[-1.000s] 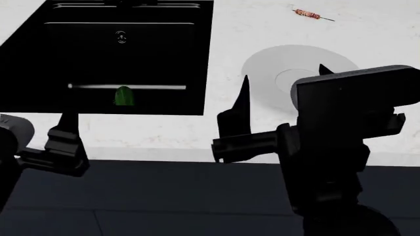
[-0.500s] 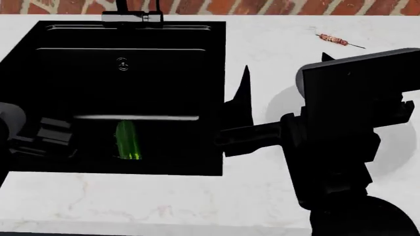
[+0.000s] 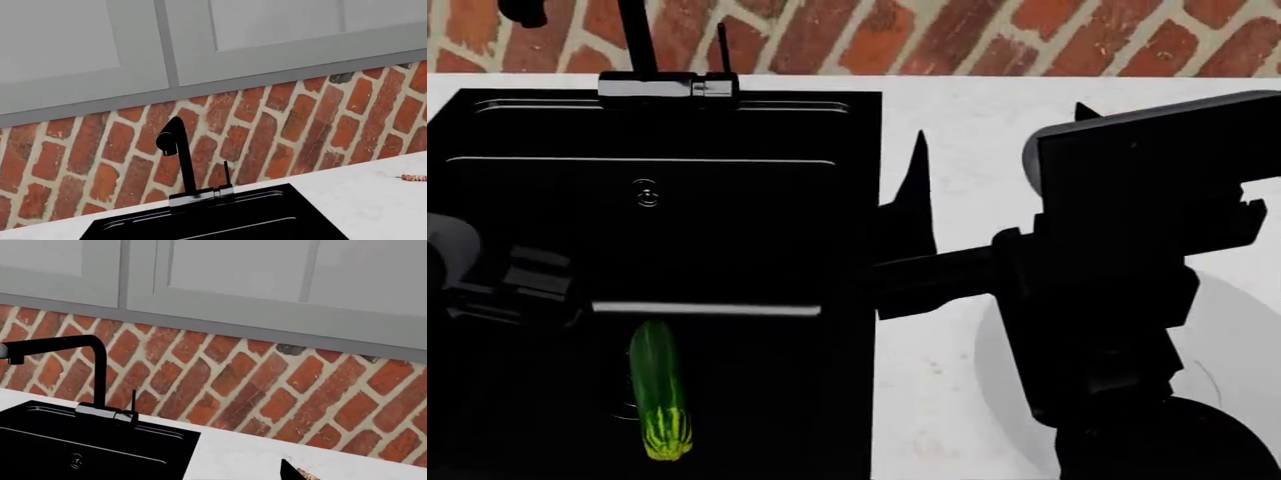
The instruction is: Pick the zucchini from the sink and place it on the plate located on the counter
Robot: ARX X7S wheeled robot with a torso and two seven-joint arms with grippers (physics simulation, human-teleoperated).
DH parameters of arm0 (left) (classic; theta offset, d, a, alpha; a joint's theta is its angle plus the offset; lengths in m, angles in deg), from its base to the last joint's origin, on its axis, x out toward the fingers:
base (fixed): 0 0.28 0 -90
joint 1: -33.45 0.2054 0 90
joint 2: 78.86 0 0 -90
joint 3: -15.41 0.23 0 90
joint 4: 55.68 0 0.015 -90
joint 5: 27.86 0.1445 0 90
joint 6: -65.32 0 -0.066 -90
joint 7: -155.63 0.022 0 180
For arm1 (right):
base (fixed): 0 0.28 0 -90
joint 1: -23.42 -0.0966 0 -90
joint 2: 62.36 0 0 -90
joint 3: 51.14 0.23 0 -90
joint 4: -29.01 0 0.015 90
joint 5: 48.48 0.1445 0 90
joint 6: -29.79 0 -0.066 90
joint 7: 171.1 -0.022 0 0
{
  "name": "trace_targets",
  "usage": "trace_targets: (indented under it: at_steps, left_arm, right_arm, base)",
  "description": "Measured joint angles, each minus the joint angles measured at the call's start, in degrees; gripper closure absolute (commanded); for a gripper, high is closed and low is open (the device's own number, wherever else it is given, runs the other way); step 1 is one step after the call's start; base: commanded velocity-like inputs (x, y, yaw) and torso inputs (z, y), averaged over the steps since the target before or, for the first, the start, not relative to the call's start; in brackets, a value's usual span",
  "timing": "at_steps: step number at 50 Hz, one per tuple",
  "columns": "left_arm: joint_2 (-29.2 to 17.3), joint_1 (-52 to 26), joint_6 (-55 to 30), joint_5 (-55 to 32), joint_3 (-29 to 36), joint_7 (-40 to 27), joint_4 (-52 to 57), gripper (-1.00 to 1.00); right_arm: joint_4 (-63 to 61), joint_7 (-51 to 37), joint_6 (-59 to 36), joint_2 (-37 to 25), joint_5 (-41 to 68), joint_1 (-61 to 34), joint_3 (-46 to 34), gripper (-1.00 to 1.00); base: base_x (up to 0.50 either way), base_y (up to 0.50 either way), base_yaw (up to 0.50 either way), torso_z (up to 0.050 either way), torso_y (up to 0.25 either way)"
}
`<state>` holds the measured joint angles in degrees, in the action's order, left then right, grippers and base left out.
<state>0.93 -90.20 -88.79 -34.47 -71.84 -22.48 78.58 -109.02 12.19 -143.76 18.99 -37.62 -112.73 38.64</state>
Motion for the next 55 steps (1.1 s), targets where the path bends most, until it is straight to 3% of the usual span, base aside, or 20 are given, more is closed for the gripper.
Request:
trace_targets:
  at_steps: [7, 23, 38, 46, 55]
  left_arm:
    - [-0.68, 0.30, 0.15, 0.20, 0.58, -0.30, -0.18, -1.00]
    - [-1.39, 0.54, -0.16, -0.07, 0.93, -0.69, 0.02, -1.00]
    - [-1.21, -0.16, -2.40, -0.56, 1.10, -1.40, 0.35, -1.00]
    - [-1.83, -3.72, -7.08, -1.63, 2.10, -0.32, -3.99, -1.00]
    - [-0.42, -10.66, -11.40, -4.03, 1.43, 2.47, -16.30, -1.00]
  right_arm:
    - [-0.43, -0.32, -0.55, -0.07, 0.32, -0.34, -0.29, -1.00]
    - [-1.31, -0.92, -1.91, -0.22, 1.10, -1.15, -0.58, -1.00]
    - [-1.67, -1.39, -3.43, -0.47, 1.96, -2.46, -0.35, -1.00]
    - [-1.42, -1.76, -4.51, -0.81, 2.58, -3.68, -0.28, -1.00]
    - [-1.43, -3.74, -5.57, -1.72, 5.53, -4.96, 0.42, -1.00]
  base:
    - [0.00, 0.00, 0.00, 0.000, -0.036]
    - [0.00, 0.00, 0.00, 0.000, -0.240]
    - [0.00, 0.00, 0.00, 0.000, 0.000]
    - [0.00, 0.00, 0.00, 0.000, 0.000]
    - [0.00, 0.00, 0.00, 0.000, 0.000]
